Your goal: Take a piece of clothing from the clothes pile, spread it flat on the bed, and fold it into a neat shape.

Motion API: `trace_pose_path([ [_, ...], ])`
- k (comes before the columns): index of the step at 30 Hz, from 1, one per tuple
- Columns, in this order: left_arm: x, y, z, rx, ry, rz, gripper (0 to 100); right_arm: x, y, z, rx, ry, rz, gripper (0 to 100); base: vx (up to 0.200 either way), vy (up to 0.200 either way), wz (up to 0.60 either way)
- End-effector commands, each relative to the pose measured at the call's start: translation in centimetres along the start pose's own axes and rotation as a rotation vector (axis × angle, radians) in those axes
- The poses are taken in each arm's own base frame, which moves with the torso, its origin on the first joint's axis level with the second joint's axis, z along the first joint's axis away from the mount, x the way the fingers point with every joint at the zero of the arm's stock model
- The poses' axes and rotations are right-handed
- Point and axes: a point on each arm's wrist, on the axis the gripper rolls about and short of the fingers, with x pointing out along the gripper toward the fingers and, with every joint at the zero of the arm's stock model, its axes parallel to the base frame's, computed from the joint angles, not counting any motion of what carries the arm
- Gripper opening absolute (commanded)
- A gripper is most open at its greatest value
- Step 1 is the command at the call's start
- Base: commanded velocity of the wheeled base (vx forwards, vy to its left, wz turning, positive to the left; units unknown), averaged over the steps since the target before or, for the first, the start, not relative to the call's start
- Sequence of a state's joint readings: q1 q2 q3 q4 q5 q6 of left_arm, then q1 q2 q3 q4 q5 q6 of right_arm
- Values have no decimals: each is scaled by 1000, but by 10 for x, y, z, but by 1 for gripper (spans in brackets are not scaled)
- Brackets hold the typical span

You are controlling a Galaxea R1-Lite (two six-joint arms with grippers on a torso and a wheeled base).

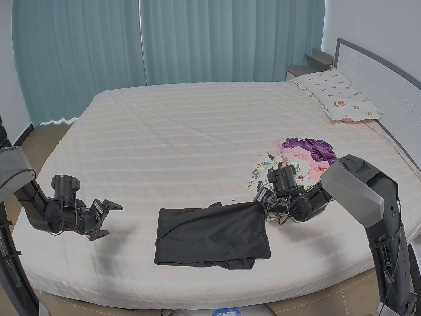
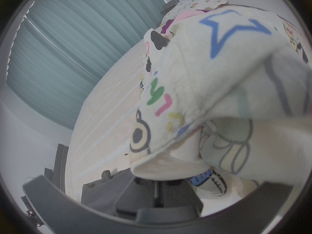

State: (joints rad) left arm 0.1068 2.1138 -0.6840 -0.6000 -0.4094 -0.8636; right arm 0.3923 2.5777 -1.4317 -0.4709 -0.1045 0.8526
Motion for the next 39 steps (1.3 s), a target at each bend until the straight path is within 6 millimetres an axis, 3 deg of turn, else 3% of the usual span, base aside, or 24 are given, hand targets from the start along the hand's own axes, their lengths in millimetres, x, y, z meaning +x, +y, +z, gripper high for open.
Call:
trace_pose_path([
  [1,0,0,0,-2,0,0,100,-1,-2,-2,-1,6,-6,0,0,0,0],
  [4,0,0,0,0,0,0,100,-2,-2,-4,-3,13,-8,0,0,0,0],
  [5,0,0,0,-3,0,2,100,-2,-3,-4,-7,15,-11,100,0,0,0],
  [12,0,0,0,0,-2,0,100,-24,9,6,-11,5,23,100,0,0,0],
  [13,0,0,0,0,-1,1,100,-49,23,8,-20,13,95,100,0,0,0],
  [15,0,0,0,0,-2,0,100,-56,27,7,-25,19,121,100,0,0,0],
  [18,0,0,0,-1,-1,-1,100,-91,34,-7,-91,58,215,100,0,0,0],
  [20,0,0,0,-1,1,0,100,-97,32,-11,-115,63,219,100,0,0,0],
  [27,2,-2,-3,7,8,2,100,-131,-3,-29,-184,85,185,100,0,0,0],
  [30,3,-3,-5,15,-4,14,100,-155,-38,-29,-149,59,154,100,-133,0,0],
  [36,11,-14,-18,59,-17,38,100,-166,-68,-39,-92,76,146,100,-133,0,0],
  [39,22,-30,-40,126,-5,41,100,-170,-77,-42,3,98,210,100,0,0,0],
])
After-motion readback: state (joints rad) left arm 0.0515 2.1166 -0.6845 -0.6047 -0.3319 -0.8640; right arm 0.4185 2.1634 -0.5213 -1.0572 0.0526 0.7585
